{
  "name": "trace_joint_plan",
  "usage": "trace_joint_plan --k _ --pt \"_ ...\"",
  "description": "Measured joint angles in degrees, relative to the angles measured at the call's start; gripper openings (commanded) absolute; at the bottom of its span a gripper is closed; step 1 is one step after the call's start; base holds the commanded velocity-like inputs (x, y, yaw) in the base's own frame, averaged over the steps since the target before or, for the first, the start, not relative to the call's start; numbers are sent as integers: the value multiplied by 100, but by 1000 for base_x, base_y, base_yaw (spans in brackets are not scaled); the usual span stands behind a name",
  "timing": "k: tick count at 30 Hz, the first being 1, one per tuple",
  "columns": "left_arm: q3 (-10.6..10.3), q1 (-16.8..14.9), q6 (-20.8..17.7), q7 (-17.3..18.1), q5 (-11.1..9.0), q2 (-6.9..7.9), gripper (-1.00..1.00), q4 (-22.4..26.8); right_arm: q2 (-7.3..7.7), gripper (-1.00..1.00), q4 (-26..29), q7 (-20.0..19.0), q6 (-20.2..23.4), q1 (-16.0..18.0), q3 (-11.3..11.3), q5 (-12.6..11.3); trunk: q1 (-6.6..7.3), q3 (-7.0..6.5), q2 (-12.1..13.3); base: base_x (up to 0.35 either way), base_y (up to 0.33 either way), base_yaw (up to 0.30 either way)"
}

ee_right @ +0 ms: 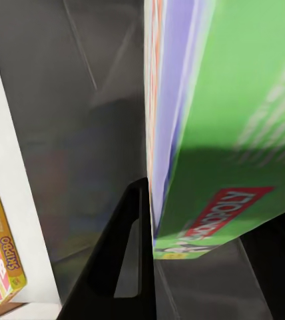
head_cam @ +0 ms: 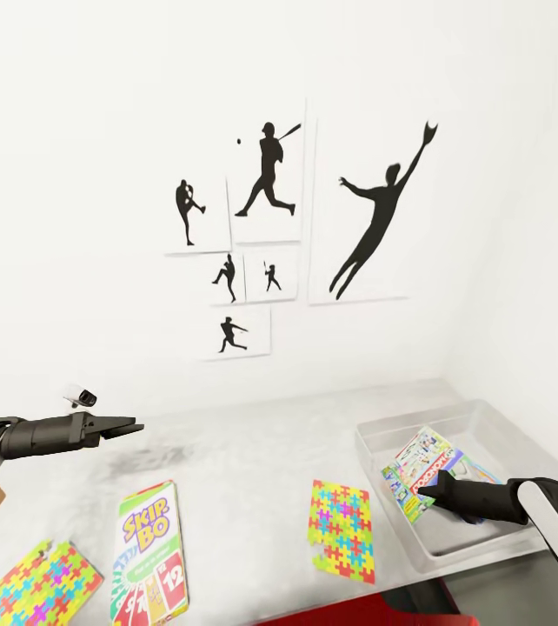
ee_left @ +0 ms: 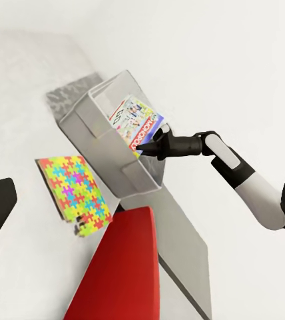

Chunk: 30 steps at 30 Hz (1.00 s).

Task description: Put all the toys in the child's room - the three board games (two on the bed and one on the table), the two jigsaw puzzles on the table, and the tennis ball on the table - inside the toy box on the table in the child's room.

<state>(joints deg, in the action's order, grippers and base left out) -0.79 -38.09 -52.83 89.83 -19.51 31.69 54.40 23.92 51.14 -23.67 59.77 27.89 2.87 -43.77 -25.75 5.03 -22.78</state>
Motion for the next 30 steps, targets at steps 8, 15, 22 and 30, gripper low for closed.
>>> trace_joint_plan --k 8,15,22,30 --pt "0 0 0 0 0 1 100 -1 -1 -100 0 -4 -1 1 1 3 0 11 -1 0 0 0" --pt "0 1 0 0 0 1 100 0 -3 -100 0 -6 -3 2 2 10 0 12 -1 0 0 0" --pt "0 1 0 0 -1 1 100 1 -6 -100 0 -8 -4 2 2 14 0 12 -1 0 0 0" --pt "0 0 0 0 0 0 100 -1 -7 100 0 -42 1 0 -8 -7 0 12 0 0 0 0"
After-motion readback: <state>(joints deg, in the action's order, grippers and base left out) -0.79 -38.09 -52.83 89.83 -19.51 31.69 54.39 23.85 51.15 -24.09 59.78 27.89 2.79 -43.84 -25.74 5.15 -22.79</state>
